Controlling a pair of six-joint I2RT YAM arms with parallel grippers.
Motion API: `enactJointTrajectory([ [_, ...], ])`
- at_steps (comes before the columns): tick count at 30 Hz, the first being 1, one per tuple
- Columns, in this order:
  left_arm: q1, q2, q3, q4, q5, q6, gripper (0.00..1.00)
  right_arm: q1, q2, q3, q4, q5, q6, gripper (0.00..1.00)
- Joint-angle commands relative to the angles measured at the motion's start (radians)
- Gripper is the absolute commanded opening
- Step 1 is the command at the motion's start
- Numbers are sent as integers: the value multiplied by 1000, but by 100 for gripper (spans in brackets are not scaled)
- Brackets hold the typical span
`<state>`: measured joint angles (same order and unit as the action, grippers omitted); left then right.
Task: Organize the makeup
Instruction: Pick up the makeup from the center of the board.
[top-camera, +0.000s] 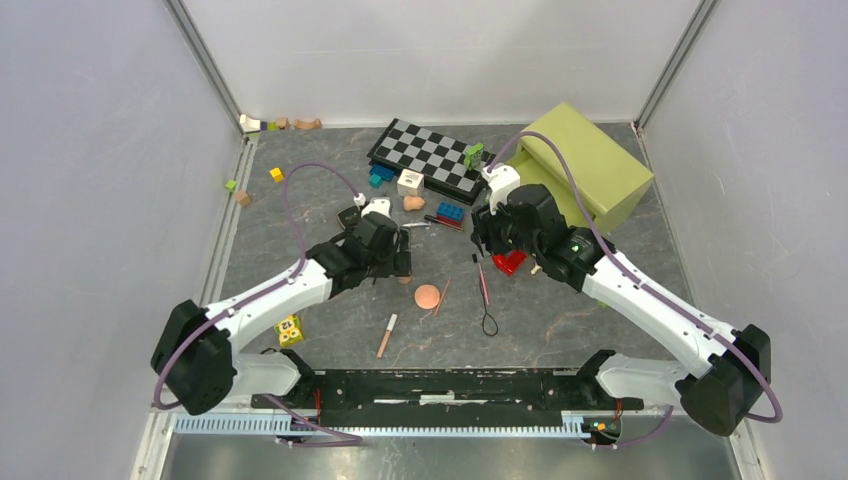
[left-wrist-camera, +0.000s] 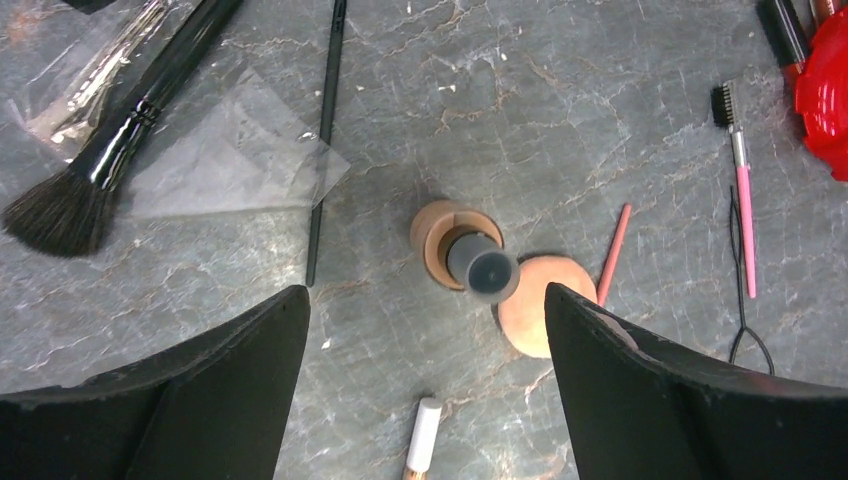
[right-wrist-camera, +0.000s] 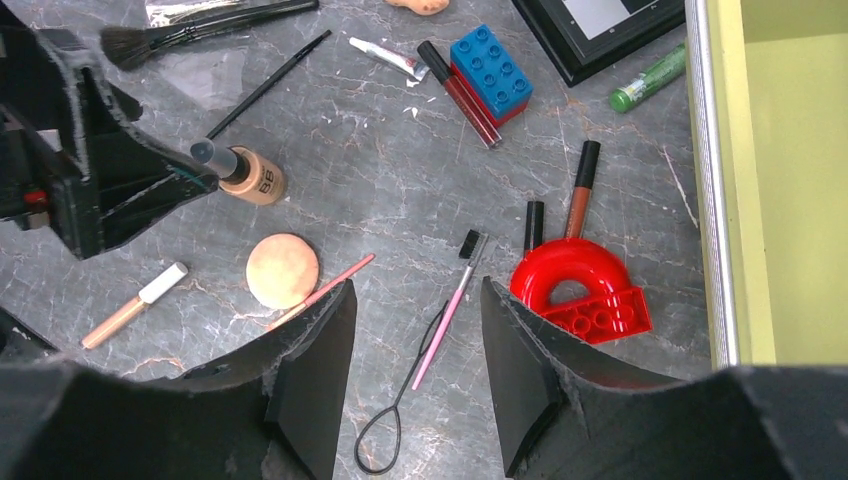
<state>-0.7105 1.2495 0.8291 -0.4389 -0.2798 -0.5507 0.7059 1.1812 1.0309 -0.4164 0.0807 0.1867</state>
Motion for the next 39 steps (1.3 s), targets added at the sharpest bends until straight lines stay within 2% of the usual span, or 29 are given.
enactJointTrajectory([
  [1, -14, 61, 32, 113, -49, -49, 93, 0, -30, -29, 17, 16, 7, 56],
  [12, -24, 264, 112, 103, -40, -19, 77, 0, -40, -58, 14, 6, -12, 56],
  [19, -32, 282, 96, 103, -4, -33, 62, -1, -39, -59, 8, -2, -18, 57],
  [29, -35, 313, 110, 101, 14, -32, 54, -1, -44, -52, -5, -18, -21, 57],
  [39, -35, 290, 123, 79, 13, -34, 38, 0, -69, -64, 3, -12, -32, 57],
])
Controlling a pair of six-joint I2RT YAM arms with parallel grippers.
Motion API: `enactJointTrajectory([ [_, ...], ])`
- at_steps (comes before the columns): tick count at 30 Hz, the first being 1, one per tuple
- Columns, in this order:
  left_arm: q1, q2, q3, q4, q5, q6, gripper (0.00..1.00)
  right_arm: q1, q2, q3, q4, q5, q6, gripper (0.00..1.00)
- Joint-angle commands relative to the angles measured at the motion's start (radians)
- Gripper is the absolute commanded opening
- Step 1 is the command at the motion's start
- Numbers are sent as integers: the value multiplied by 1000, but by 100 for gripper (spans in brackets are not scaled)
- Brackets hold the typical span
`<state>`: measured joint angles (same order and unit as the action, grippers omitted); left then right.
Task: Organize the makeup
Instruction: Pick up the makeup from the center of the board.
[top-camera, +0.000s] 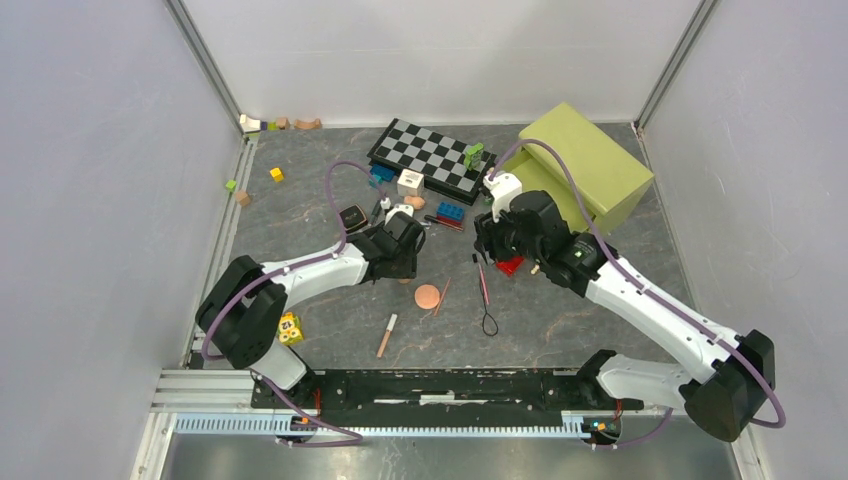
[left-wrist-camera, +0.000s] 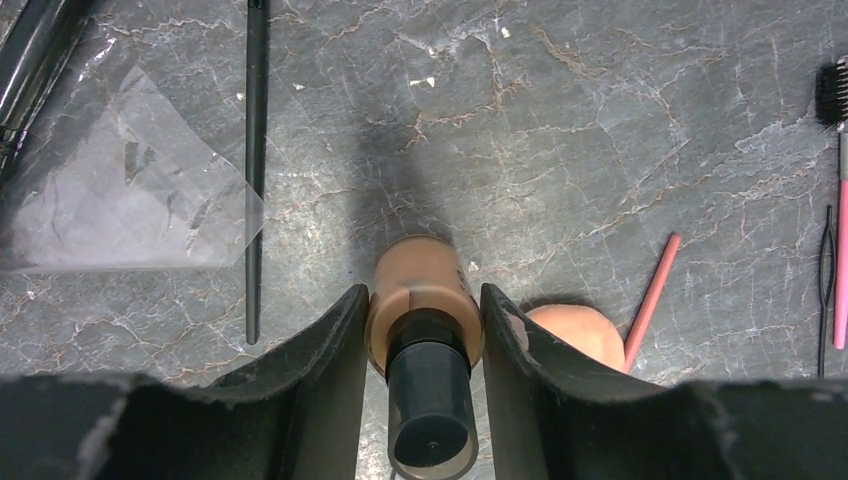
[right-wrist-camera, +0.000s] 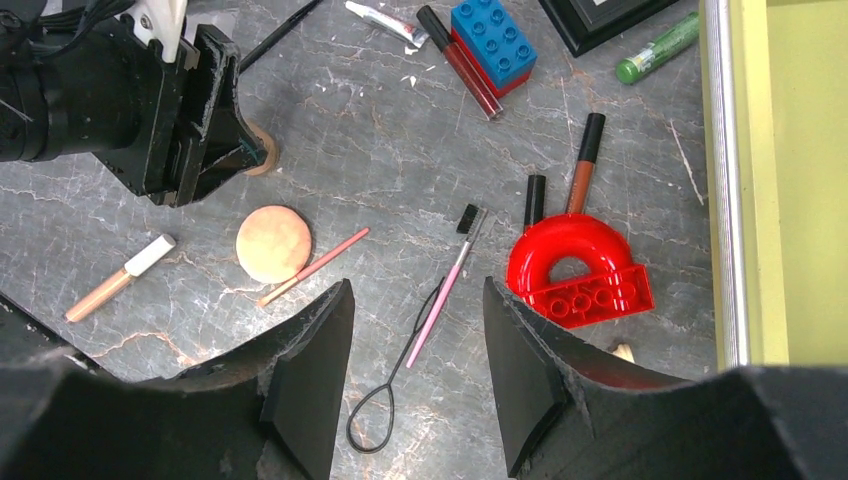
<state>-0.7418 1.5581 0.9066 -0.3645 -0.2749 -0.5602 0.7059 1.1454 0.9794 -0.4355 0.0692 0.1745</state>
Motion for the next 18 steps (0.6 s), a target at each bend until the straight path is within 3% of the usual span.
enactJointTrajectory([
  [1, -4, -25, 49, 0, 12, -24, 37, 0, -36, -19, 28, -2, -23, 57],
  [5, -5, -69, 46, 18, 59, -19, 34, -1, -49, -58, 55, -17, -35, 58],
  [14, -4, -136, 4, 133, 348, -12, 31, 0, -91, -170, 133, -113, -90, 61],
  [18, -4, -159, 7, 137, 432, -1, 31, 0, -140, -257, 206, -286, -166, 77],
])
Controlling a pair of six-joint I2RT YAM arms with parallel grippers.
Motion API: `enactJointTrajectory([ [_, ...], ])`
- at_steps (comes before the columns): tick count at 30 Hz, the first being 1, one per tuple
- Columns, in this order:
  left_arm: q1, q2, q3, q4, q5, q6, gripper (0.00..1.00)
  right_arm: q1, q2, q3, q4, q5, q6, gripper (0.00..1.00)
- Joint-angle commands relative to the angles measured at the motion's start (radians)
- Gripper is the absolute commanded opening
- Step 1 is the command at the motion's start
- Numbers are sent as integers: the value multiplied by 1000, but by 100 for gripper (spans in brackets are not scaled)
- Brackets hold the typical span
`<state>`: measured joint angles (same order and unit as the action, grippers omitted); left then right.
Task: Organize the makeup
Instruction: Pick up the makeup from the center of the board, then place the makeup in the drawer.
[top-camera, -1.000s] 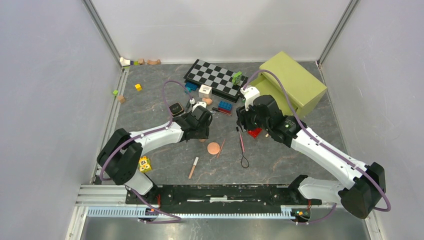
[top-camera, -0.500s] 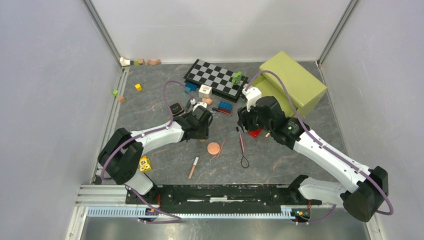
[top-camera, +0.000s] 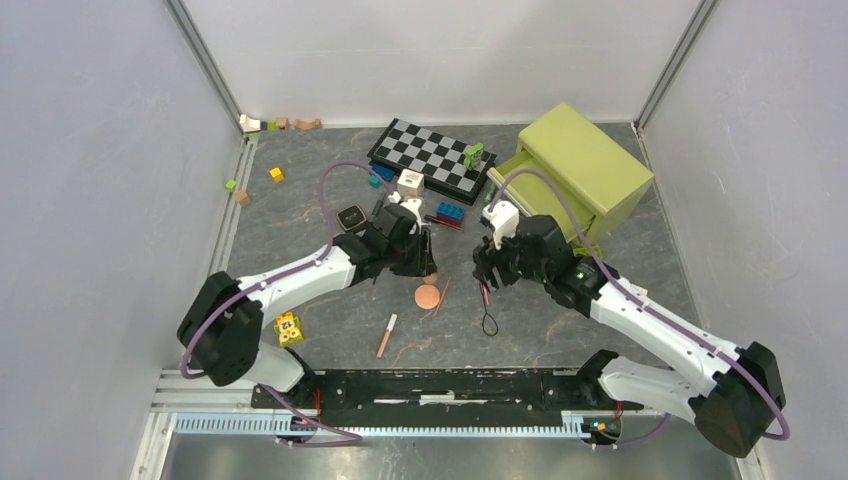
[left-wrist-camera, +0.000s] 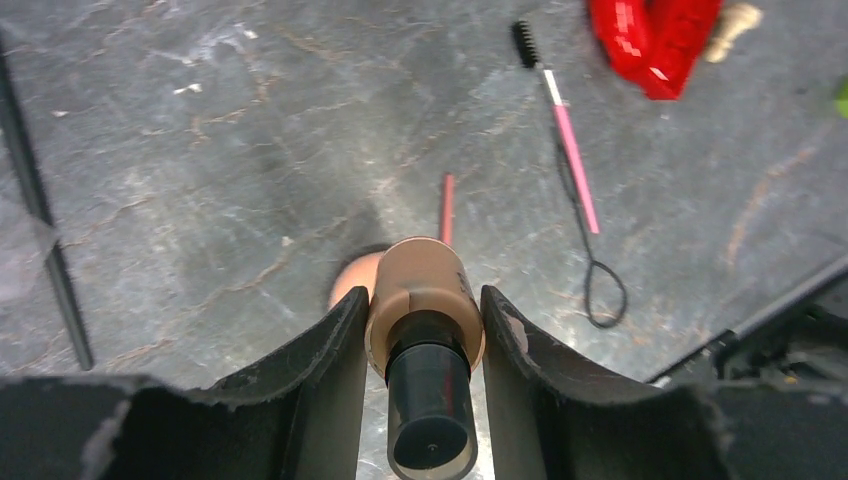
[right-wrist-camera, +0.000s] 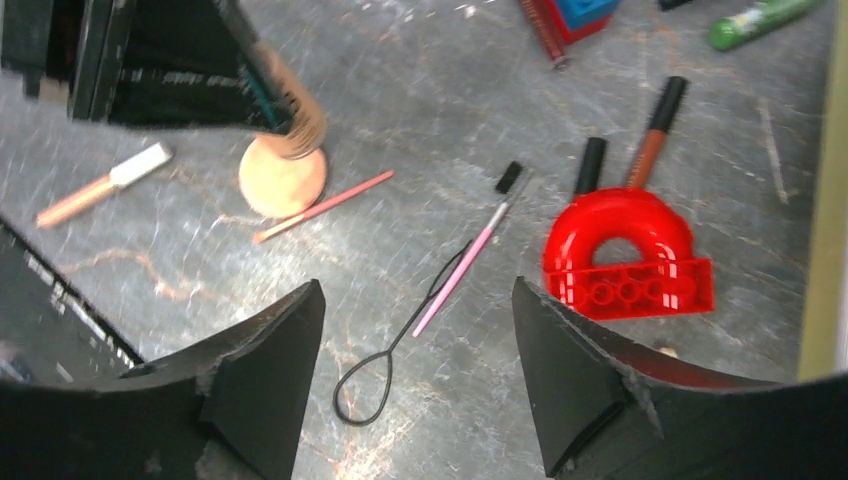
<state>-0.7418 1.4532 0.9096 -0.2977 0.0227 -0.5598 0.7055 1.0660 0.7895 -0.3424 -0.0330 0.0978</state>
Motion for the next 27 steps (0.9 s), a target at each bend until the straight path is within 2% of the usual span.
enactJointTrajectory([
  [1, -4, -58, 6, 74, 162, -2, 31, 0, -73, -91, 133, -213, -102, 79],
  [9, -4, -101, 13, 116, 341, -39, 31, 2, -105, -202, 307, -317, -106, 84],
  [18, -4, -102, 3, 164, 450, -71, 32, 43, -26, -194, 397, -421, -102, 84],
  [23, -8, -89, 8, 183, 493, -78, 32, 94, 23, -170, 405, -399, -104, 84],
  [27, -12, -90, 13, 190, 513, -77, 32, 107, 57, -158, 407, -350, -103, 77],
])
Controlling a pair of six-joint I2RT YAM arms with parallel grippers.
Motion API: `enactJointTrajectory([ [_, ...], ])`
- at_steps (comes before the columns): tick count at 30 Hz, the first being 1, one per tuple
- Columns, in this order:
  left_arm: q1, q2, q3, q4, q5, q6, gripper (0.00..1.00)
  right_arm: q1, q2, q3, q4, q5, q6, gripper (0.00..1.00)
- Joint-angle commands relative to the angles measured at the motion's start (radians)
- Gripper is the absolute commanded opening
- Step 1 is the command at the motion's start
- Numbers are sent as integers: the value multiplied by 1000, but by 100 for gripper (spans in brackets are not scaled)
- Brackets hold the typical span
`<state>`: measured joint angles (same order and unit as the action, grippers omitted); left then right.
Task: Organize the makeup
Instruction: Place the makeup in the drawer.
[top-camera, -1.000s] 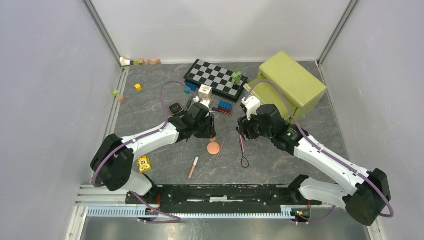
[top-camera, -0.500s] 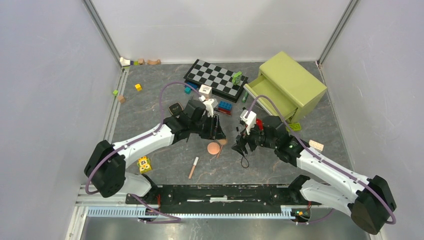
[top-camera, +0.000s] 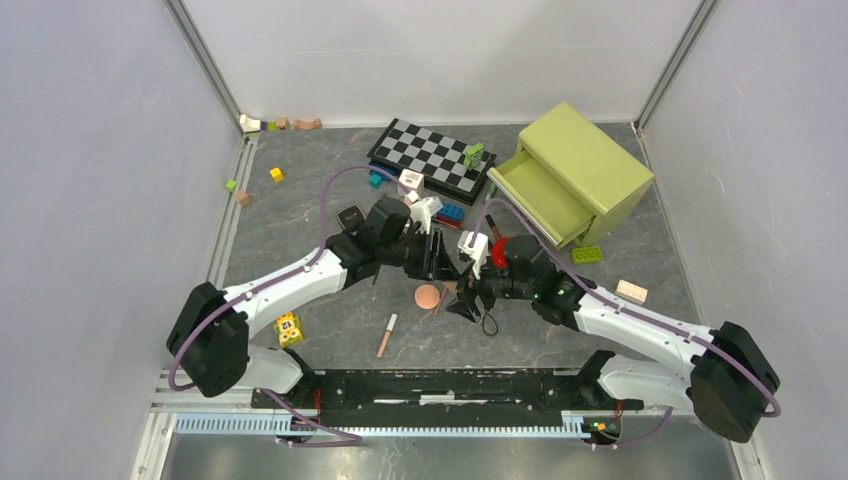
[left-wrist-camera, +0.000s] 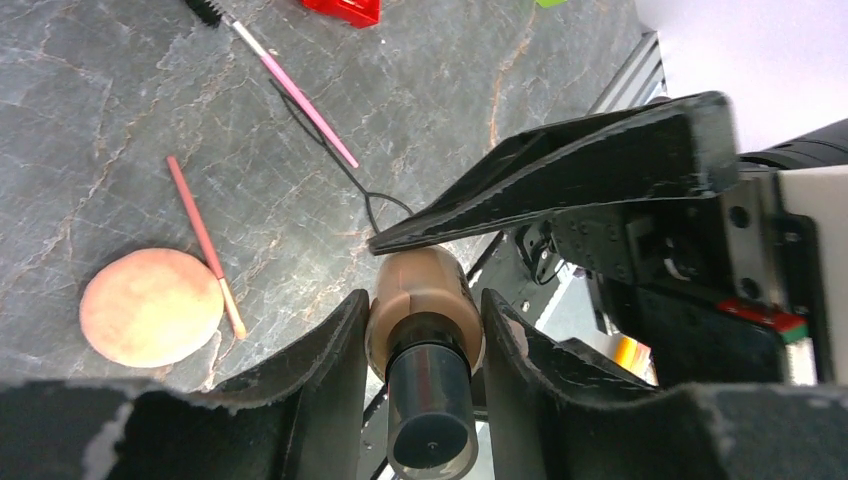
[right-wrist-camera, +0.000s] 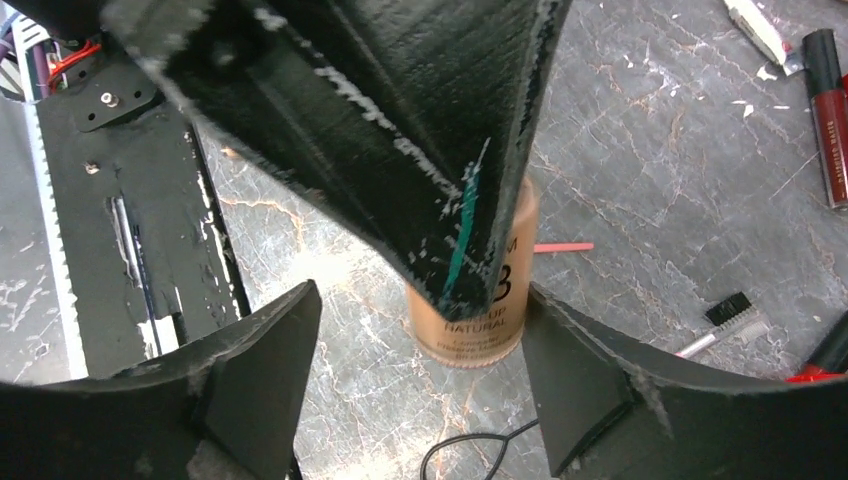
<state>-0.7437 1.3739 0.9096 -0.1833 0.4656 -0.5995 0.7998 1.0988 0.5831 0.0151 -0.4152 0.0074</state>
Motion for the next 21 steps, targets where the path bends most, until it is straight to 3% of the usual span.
enactJointTrajectory([
  [1, -11, -12, 12, 76, 75, -38, 32, 14, 31, 50, 52, 47, -11, 75],
  [13, -12, -11, 5, 68, 84, -34, 31, 13, -9, 26, 120, 94, 34, 67],
  [21, -13, -5, 14, 55, 78, -27, 31, 12, -3, 31, 93, 69, 32, 54],
])
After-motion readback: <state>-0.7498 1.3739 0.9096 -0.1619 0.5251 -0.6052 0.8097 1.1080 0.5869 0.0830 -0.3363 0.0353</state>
